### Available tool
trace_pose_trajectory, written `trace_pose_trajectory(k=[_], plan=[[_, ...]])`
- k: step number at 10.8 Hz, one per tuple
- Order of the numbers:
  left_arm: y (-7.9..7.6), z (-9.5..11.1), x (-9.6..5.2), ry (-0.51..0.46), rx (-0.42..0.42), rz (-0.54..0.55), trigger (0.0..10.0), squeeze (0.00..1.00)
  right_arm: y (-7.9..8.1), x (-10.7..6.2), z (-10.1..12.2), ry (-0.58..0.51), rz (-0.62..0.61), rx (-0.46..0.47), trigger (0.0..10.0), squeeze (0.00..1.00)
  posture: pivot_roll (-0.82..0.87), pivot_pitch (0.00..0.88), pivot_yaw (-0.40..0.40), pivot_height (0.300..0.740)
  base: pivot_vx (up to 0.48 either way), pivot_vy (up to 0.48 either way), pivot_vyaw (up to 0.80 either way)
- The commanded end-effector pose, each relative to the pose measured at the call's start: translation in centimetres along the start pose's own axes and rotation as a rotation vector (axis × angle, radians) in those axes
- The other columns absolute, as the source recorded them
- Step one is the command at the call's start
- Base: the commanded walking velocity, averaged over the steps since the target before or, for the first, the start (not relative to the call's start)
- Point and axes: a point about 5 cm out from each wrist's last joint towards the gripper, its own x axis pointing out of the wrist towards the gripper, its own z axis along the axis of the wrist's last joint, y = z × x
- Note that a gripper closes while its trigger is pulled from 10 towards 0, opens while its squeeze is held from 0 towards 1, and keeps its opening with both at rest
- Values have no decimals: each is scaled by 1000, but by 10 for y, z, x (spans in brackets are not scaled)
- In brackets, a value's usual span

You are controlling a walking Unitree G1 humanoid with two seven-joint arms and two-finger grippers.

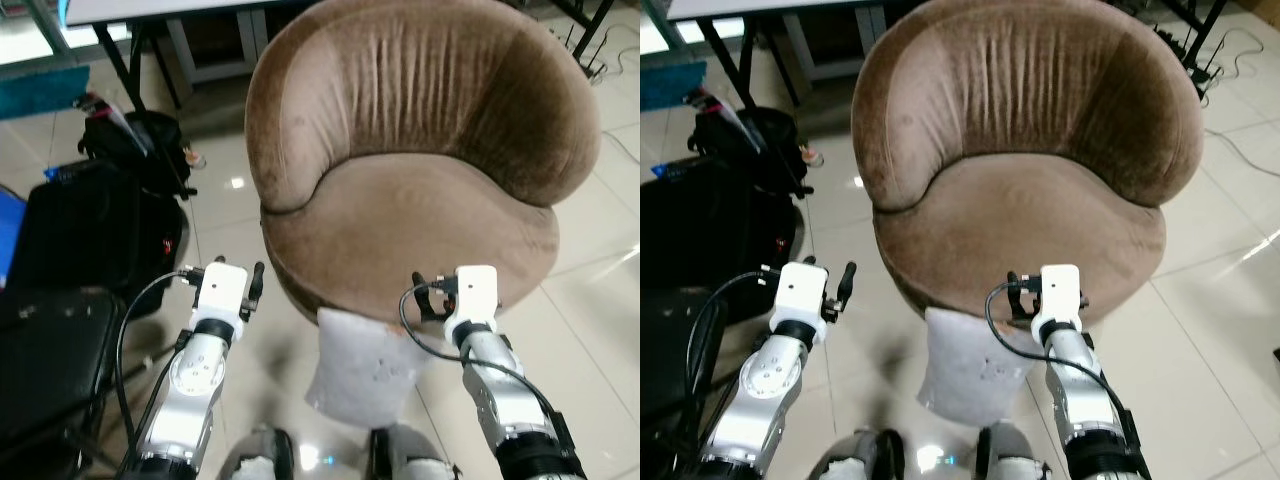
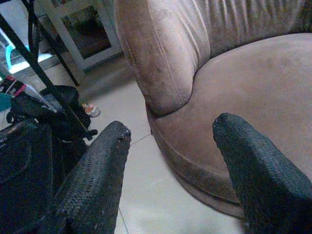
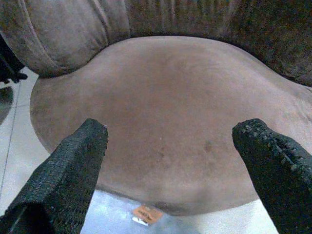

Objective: Move the pillow to the sofa from floor

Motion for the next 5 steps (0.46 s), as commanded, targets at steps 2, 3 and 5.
trace_pose_trajectory(k=[2,3,5], plan=[[4,-5,-7,23,-3,28,10000,0,-3,-2,1,0,-13,11,10000,0,-17,230,20,691,0,0,0],[4,-7,-10,28,-2,26,10000,0,-3,-3,1,1,-12,10,10000,0,-17,227,20,691,0,0,0],[4,-7,-11,33,-6,29,10000,0,-2,-5,0,6,-6,7,10000,0,-13,224,14,691,0,0,0]])
